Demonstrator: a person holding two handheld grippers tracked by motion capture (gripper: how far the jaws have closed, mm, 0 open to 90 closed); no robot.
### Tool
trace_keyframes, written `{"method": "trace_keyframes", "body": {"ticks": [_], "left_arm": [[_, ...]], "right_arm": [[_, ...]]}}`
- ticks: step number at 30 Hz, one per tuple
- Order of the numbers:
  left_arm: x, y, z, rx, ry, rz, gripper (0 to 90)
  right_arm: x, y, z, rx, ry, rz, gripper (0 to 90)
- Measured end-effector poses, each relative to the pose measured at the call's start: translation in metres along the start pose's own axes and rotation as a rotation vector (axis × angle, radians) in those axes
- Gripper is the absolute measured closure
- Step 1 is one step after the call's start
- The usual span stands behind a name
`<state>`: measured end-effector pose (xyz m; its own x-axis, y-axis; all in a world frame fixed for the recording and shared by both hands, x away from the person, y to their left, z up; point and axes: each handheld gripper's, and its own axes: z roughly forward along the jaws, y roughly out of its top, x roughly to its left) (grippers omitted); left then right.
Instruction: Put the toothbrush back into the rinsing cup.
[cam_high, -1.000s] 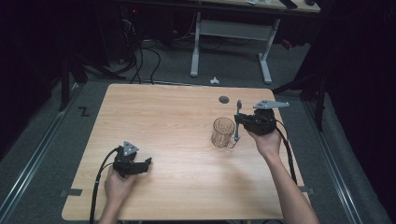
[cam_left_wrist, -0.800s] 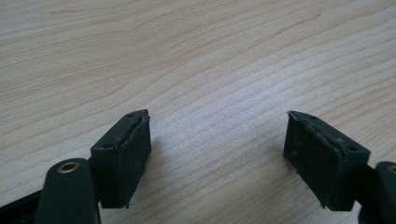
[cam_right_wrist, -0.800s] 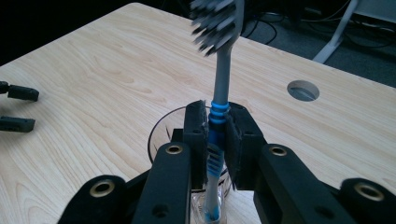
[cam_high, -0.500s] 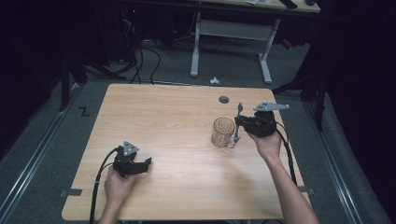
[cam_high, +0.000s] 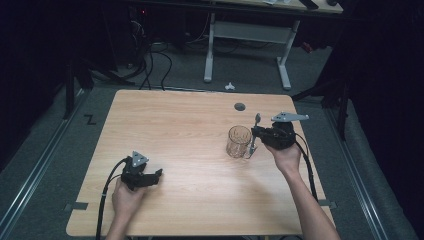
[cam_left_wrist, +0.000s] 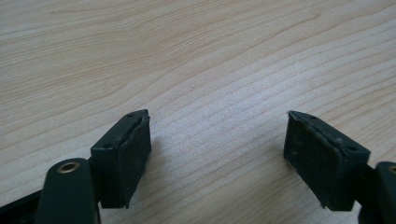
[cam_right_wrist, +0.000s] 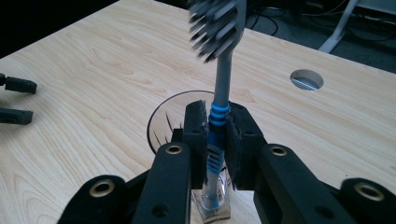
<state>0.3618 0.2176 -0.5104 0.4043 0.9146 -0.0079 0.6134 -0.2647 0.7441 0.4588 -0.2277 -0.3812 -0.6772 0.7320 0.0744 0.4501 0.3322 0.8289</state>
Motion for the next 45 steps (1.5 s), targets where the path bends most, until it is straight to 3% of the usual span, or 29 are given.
{"method": "trace_keyframes", "body": {"ticks": [45], "left_arm": [[0.0, 0.0, 0.0, 0.0, 0.0, 0.0, 23.6]], "right_arm": [[0.002, -0.014, 0.018, 0.08, -0.008, -0.015, 79.7]]}}
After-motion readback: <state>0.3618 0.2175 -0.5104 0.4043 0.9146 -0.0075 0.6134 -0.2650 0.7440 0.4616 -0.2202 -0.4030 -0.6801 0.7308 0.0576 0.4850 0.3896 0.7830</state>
